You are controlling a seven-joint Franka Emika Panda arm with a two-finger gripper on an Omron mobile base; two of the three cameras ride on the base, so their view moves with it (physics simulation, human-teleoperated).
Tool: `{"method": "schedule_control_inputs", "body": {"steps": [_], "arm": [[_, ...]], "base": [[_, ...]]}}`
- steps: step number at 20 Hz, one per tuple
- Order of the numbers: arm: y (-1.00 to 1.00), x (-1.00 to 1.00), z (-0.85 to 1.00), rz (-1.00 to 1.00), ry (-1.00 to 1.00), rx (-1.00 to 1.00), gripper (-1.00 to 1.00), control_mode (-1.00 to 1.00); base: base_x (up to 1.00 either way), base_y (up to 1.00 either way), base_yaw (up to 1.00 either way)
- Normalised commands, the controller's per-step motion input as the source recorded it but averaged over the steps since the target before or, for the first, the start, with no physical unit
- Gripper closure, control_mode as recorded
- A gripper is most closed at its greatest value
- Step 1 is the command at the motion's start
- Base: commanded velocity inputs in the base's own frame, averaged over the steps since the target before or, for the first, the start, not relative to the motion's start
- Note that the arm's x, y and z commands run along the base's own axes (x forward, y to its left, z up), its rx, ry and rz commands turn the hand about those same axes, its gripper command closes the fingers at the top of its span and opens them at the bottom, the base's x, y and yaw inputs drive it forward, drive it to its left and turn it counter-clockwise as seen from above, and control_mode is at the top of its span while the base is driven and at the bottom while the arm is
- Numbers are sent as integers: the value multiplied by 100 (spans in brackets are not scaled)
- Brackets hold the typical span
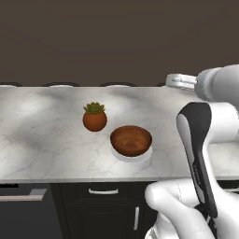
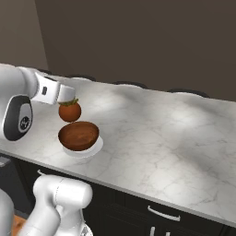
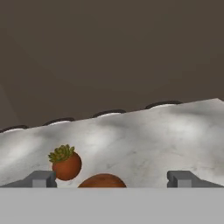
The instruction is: Move the bowls from the cabinet to the plates on the dining table.
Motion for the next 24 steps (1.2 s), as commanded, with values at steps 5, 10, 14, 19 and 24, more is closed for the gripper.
{"method": "schedule_control_inputs", "body": {"steps": [5,10,14,19,24], "arm": [[-2,-3,0,1,22,5,-100,-100],[0,-5,-6,2,17,2,-100,-100],[0,-11,-20,2,10,0,-100,-100],[0,-9,-30,1,1,0,-100,-100],[0,0,-23,3,-5,0,-100,-100]], "base": [[0,0,0],[0,0,0],[0,0,0],[0,0,0],[0,0,0]]}}
